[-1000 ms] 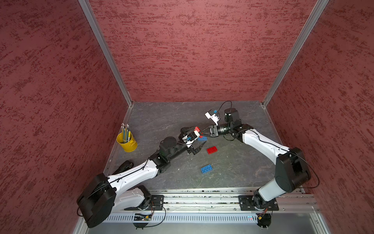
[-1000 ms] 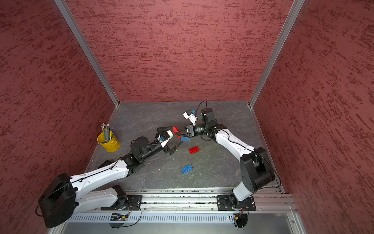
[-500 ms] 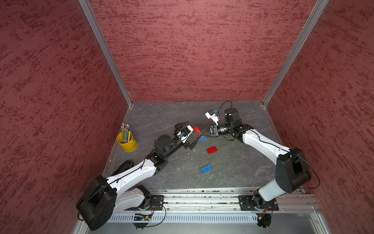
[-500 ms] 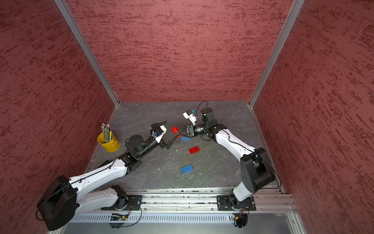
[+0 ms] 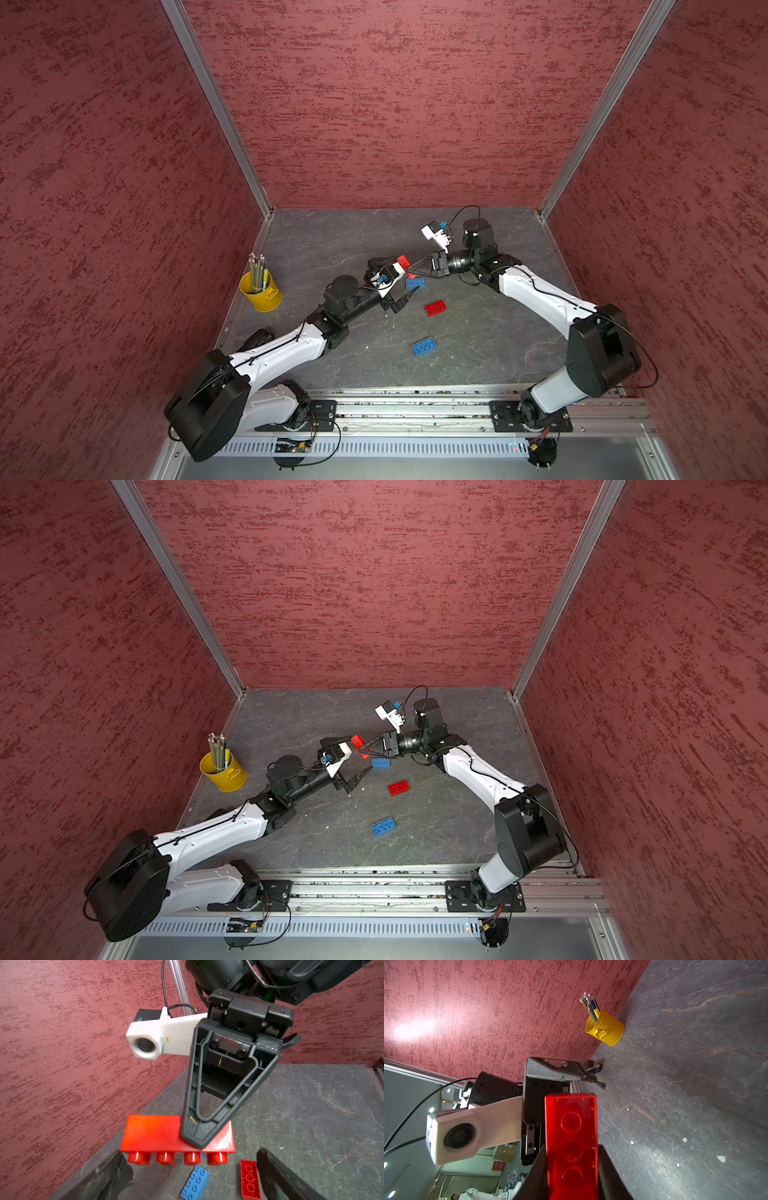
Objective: Assemble a rectangle with lego
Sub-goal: Place the lego brick at the center of the board.
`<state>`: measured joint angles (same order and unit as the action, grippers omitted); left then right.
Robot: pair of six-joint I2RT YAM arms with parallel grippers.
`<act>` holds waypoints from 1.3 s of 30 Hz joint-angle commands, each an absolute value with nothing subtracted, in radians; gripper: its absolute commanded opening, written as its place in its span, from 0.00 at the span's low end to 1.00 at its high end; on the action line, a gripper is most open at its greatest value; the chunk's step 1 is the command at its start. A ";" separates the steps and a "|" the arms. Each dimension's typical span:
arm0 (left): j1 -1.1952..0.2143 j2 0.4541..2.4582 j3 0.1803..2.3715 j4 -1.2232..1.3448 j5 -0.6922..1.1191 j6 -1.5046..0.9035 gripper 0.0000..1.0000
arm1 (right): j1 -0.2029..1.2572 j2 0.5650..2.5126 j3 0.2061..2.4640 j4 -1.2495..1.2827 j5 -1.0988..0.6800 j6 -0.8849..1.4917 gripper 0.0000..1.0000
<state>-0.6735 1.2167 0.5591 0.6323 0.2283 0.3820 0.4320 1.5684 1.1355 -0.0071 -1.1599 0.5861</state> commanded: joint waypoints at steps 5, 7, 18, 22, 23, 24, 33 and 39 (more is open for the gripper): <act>-0.682 1.239 0.581 0.696 0.211 0.404 0.97 | 0.454 1.545 1.089 0.147 -1.187 0.675 0.25; -0.684 1.240 0.579 0.702 0.209 0.403 0.95 | 0.459 1.548 1.088 0.153 -1.187 0.679 0.25; -0.690 1.234 0.567 0.716 0.173 0.398 0.87 | 0.463 1.574 1.086 0.153 -1.177 0.680 0.25; -0.690 1.223 0.560 0.717 0.160 0.398 0.88 | 0.463 1.581 1.088 0.144 -1.169 0.675 0.25; -0.690 1.220 0.558 0.718 0.158 0.399 0.89 | 0.462 1.584 1.088 0.143 -1.167 0.675 0.25; -0.691 1.216 0.557 0.718 0.157 0.401 0.89 | 0.463 1.585 1.089 0.144 -1.166 0.676 0.25; -0.692 1.216 0.558 0.714 0.160 0.403 0.79 | 0.463 1.589 1.093 0.137 -1.163 0.675 0.25; -0.695 1.220 0.565 0.685 0.162 0.401 0.63 | 0.462 1.596 1.094 0.143 -1.157 0.681 0.27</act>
